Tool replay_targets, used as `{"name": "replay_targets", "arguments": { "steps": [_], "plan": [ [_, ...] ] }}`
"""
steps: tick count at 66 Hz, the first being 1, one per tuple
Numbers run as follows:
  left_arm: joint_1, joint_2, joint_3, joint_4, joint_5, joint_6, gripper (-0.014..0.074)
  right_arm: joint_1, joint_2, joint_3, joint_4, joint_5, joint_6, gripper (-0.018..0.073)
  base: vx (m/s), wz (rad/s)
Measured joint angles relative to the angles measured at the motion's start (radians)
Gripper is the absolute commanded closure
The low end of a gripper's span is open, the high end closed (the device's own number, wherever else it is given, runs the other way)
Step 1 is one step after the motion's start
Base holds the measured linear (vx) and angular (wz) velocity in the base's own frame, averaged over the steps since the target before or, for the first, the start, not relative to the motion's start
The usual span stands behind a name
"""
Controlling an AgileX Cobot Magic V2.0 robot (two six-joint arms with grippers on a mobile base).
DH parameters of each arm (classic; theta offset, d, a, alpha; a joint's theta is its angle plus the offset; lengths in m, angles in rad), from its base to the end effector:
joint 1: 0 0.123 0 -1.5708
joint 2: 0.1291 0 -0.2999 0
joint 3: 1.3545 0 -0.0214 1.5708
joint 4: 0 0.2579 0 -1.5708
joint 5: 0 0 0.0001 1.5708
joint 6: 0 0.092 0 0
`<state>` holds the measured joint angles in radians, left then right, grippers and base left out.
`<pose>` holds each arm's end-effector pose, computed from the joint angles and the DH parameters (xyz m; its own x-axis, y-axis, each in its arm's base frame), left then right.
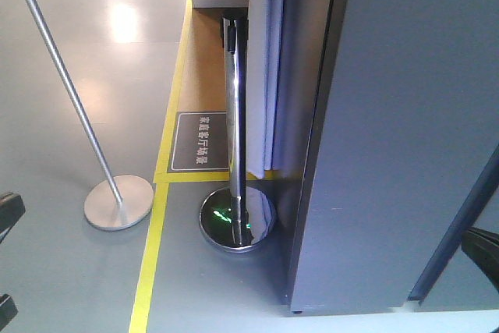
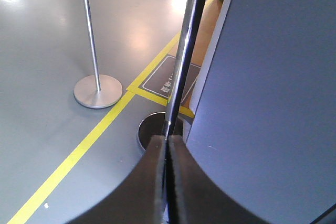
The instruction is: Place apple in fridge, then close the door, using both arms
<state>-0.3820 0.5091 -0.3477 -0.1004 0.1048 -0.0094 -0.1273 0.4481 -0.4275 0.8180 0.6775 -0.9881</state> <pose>0.1002 -0.0413 0.2875 -0.2054 -0.0350 -0.9780 0.3621 0.9257 -0.1092 0.0834 0.0318 0.2905 -0.3146 -0.2198 -0.9234 -0.4071 0.9100 -0.0779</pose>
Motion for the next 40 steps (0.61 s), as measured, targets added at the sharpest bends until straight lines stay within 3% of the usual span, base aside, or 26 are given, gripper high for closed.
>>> {"name": "replay_targets", "arguments": {
  "steps": [32, 40],
  "plan": [
    [0.000, 0.000, 0.001, 0.007, -0.003, 0.009, 0.0604, 0.000, 0.000, 0.000, 0.000, 0.000, 0.000, 0.0562, 0.00, 0.00],
    [0.011, -0.011, 0.064, 0.046, -0.133, 0.051, 0.0604, 0.000, 0.000, 0.000, 0.000, 0.000, 0.000, 0.0562, 0.00, 0.00]
  ]
}}
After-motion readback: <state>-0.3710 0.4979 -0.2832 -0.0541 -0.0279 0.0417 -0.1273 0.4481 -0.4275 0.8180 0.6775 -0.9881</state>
